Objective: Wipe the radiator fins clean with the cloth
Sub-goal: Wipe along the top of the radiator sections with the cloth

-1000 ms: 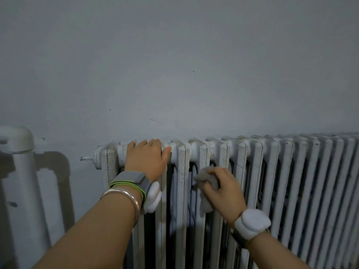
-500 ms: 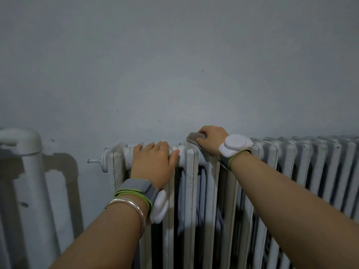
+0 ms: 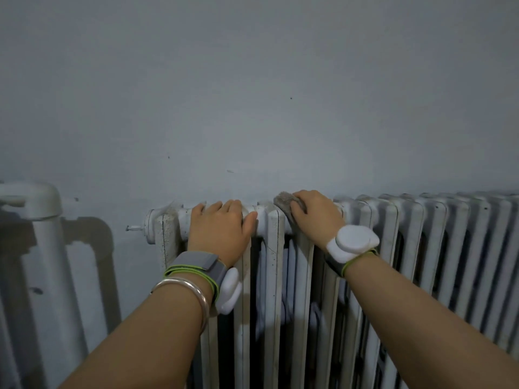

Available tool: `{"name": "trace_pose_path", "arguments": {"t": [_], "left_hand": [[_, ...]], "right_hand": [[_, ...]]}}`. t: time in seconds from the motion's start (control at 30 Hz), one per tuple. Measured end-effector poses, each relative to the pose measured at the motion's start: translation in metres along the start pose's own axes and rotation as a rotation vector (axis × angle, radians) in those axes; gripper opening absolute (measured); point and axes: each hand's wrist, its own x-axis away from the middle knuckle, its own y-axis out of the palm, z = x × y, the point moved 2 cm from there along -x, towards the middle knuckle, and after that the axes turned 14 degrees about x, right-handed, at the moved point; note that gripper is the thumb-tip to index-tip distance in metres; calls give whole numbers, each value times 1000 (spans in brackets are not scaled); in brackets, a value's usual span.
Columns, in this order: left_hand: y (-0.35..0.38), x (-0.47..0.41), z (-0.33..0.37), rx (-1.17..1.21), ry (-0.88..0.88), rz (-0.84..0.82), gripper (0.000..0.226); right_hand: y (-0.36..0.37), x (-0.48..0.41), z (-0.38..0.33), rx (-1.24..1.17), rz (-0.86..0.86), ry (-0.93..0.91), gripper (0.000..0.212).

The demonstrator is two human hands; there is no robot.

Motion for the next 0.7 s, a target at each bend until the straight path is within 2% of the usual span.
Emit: {"name": "trace_pose_path", "arguments": {"t": [0.13,0.3,0.37,0.53,0.7], "left_hand": [[-1,1,0,8,3,3,77],[-3,1,1,8,-14,-42,71],[-4,1,1,-3,-13,-54,72],[-4,2,1,-1,-29,-103,57],[-8,2,3,-8,-41,-142,48]], "right_hand": [[10,30,1,-178,281,-8,27],[21,60,0,-254,455,23,40],[24,67,1,-304,453,46,39],[33,85,1,-302,418,92,35],[42,110,6,-283,244,90,33]]}}
